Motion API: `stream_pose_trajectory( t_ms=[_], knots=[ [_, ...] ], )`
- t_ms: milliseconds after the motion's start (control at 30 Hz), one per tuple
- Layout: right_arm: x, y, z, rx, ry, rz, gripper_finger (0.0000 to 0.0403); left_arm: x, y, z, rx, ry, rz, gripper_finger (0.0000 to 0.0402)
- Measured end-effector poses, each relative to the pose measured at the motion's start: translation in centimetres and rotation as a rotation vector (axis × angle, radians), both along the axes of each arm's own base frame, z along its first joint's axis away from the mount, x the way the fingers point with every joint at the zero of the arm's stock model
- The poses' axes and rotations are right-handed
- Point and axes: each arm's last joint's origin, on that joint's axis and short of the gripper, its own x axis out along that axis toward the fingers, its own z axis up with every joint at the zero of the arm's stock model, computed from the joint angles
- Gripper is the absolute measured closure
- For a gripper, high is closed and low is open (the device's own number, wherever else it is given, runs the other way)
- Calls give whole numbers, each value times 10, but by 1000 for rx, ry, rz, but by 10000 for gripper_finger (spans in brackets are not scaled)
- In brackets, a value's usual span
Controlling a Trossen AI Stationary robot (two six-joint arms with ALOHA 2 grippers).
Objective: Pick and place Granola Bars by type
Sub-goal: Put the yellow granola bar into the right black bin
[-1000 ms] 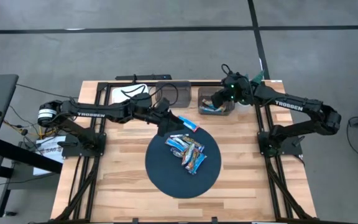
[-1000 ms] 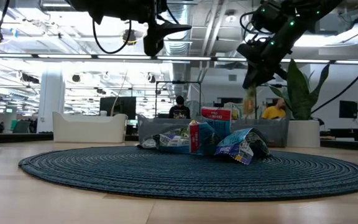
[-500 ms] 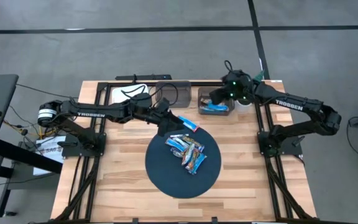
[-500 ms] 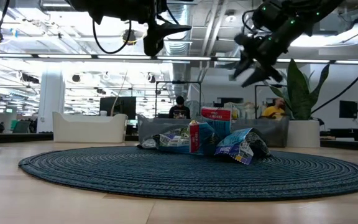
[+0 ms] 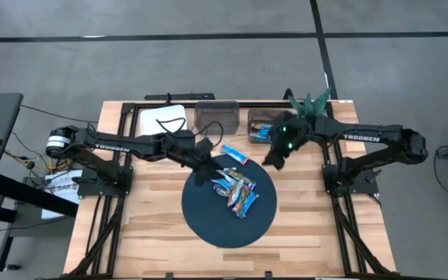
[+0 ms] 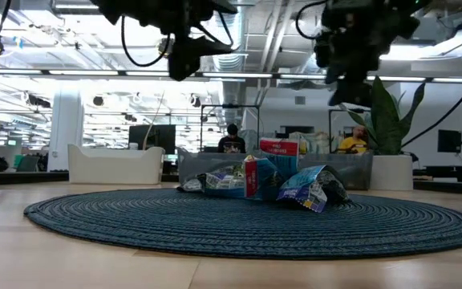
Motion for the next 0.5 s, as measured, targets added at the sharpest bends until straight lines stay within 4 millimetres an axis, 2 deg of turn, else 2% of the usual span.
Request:
stream_pose_trajectory(
  t_ms=[167, 300, 500],
  knots=[
    [0, 38, -4, -25, 73, 139, 213, -11, -18, -4, 25, 114, -15, 164],
    [-4, 61, -1, -79, 78, 217, 220, -26, -27, 5, 42, 139, -31, 164],
    [-22, 75, 11, -120, 56, 293, 233, -60, -21, 28, 99, 128, -27, 164]
  ],
)
